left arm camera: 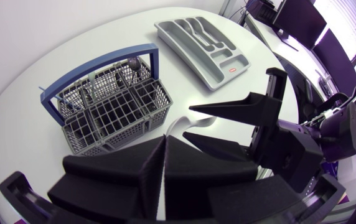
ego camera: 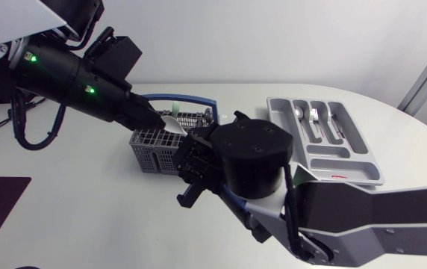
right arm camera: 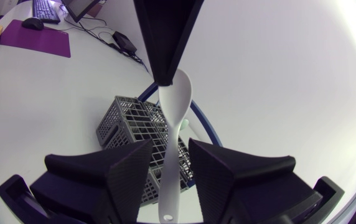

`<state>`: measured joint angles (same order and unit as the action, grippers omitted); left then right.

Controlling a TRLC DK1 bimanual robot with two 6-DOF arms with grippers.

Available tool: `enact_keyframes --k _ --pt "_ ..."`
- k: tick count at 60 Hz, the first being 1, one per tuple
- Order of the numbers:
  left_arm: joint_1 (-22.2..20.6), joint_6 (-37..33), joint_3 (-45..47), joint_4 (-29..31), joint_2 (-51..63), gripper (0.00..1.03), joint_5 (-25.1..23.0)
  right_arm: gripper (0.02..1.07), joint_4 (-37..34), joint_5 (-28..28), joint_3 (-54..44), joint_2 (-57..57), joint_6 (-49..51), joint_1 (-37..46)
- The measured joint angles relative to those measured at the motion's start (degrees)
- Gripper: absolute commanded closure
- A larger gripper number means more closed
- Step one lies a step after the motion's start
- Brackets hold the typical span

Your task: Unload the cutlery basket into the drawer organizer.

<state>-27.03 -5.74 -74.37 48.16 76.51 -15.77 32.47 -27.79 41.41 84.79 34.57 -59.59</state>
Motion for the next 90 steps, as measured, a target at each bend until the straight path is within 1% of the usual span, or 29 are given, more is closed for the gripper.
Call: enact_keyframes --k 4,11,19,25,26,30,32,38,39,42,44,50,53,57,60,70,76,82,86,90 --pt "-0.2 0.0 0.0 0.0 0.0 0.87 0.0 0.86 0.3 -0.2 0.0 0.2 0.2 0.0" --pt "-0.5 0.0 0.0 0.0 0.0 0.87 0.0 0.89 0.8 -0.6 0.0 0.4 0.2 0.0" --pt "-0.9 0.0 0.0 0.0 0.0 0.87 0.0 0.96 0.8 -0.8 0.0 0.4 0.2 0.0" --pt "-1.0 0.0 0.0 0.0 0.0 0.87 0.0 0.97 0.9 -0.8 0.0 0.4 0.2 0.0" --pt "-1.0 0.0 0.0 0.0 0.0 0.86 0.0 0.97 0.9 -0.8 0.0 0.4 0.2 0.0" --pt "-1.0 0.0 0.0 0.0 0.0 0.75 0.0 0.99 1.0 -0.8 0.0 0.4 0.2 0.0" --pt "-1.0 0.0 0.0 0.0 0.0 0.72 0.0 0.99 1.1 -0.8 -0.2 0.4 0.2 0.0" --pt "-1.3 0.5 0.0 0.0 0.0 0.72 0.0 1.00 1.3 -0.8 -0.4 0.4 0.2 0.0" --pt "-1.4 0.6 0.0 0.0 0.0 0.70 0.0 1.00 1.3 -0.8 -0.4 0.4 0.2 0.0" --pt "-1.6 0.9 0.0 0.1 0.0 0.62 0.1 1.00 1.8 -1.0 -0.7 0.4 0.2 0.0" --pt "-1.7 0.9 0.0 0.3 0.0 0.53 0.2 1.00 2.1 -1.0 -0.9 0.4 0.2 0.0" --pt "-1.6 1.4 0.0 1.0 0.0 0.30 0.0 1.00 2.1 -1.2 -1.6 0.4 0.2 0.0" --pt "-1.4 1.5 -0.4 0.8 0.0 0.24 0.0 1.00 2.0 -1.1 -2.4 0.3 0.2 -0.2" --pt "-0.6 1.7 -1.2 0.8 -0.1 0.18 -0.2 1.00 1.8 -1.0 -4.0 -0.1 0.2 -0.5" --pt "0.1 1.7 -1.8 0.4 -0.3 0.17 -0.2 1.00 1.6 -1.0 -5.3 -0.9 0.2 -0.5" --pt "2.4 1.6 -2.3 -1.9 -2.3 0.17 -0.2 1.00 0.1 -1.0 -8.9 -6.0 0.2 -0.3" --pt "4.5 0.8 -2.3 -4.0 -2.9 0.17 -0.2 1.00 -3.1 -1.0 -10.9 -10.8 0.2 0.6" --pt "7.6 -1.5 -2.1 -5.5 -3.0 0.16 -0.2 1.00 -8.3 -0.5 -12.6 -16.7 -0.5 4.0" --pt "9.4 -3.4 -1.0 -6.8 -3.0 0.16 -0.2 0.99 -12.7 1.8 -13.7 -21.5 -1.2 8.2" --pt "10.7 -5.0 0.5 -8.0 -3.0 0.16 -0.2 1.00 -18.1 6.7 -14.6 -26.6 -1.8 13.5"
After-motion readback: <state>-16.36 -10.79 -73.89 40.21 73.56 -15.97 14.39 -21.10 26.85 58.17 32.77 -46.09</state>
